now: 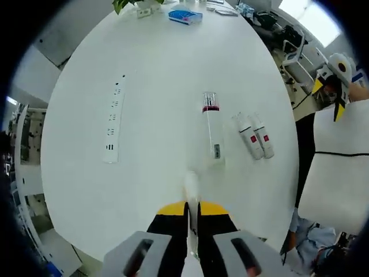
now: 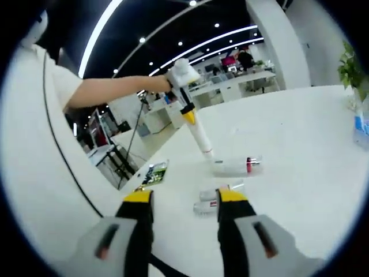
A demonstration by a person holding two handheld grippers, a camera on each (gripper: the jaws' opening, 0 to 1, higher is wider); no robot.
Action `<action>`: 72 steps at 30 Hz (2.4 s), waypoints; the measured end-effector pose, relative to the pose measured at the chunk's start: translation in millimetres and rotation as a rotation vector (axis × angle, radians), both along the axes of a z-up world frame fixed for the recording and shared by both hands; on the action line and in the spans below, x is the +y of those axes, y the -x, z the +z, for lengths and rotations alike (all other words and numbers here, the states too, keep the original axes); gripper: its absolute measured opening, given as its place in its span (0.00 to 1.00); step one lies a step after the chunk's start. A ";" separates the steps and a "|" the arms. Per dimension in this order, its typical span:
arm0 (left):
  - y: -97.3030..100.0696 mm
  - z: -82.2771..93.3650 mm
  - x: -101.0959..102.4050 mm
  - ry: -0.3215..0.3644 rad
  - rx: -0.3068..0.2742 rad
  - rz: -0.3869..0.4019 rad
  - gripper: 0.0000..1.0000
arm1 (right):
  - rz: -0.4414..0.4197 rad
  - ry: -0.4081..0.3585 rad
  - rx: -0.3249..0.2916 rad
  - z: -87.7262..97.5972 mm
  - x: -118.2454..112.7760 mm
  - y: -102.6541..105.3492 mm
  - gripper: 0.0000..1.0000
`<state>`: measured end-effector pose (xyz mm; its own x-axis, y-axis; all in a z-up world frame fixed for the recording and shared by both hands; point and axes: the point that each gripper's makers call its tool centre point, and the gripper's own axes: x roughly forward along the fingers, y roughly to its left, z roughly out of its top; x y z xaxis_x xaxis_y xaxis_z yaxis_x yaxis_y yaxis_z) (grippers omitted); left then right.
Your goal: Arrange the skincare products in the storage area until every visible bottle or jar stands upright without overlapping.
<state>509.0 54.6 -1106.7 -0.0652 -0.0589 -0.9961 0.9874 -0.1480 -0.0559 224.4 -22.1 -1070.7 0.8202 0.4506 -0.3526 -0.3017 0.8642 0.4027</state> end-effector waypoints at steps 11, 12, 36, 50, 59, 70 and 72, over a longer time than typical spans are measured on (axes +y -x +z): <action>-25.7 -5.4 -17.2 -0.013 -0.023 0.021 0.02 | -0.001 -0.006 0.024 -6.0 -6.4 1.3 0.42; -26.8 -5.8 -17.8 -0.013 -0.023 0.022 0.02 | -0.001 -0.006 0.025 -6.4 -6.6 1.3 0.42; -54.5 -10.7 -45.9 -0.092 -0.092 0.043 0.03 | -0.034 -0.020 0.050 -13.8 -10.9 2.0 0.42; -52.7 -9.3 -47.9 -0.101 -0.087 0.012 0.06 | -0.034 -0.021 0.048 -13.0 -9.8 3.8 0.42; -53.5 -8.4 -44.8 -0.091 -0.104 -0.005 0.12 | -0.045 -0.016 0.043 -13.2 -8.7 9.6 0.42; -57.3 8.5 -45.3 -0.017 -0.140 0.023 0.24 | -0.037 -0.006 0.026 -9.2 -7.7 12.8 0.43; -54.3 15.4 -45.2 0.034 -0.141 0.054 0.26 | -0.036 -0.010 0.021 -8.1 -6.7 13.2 0.44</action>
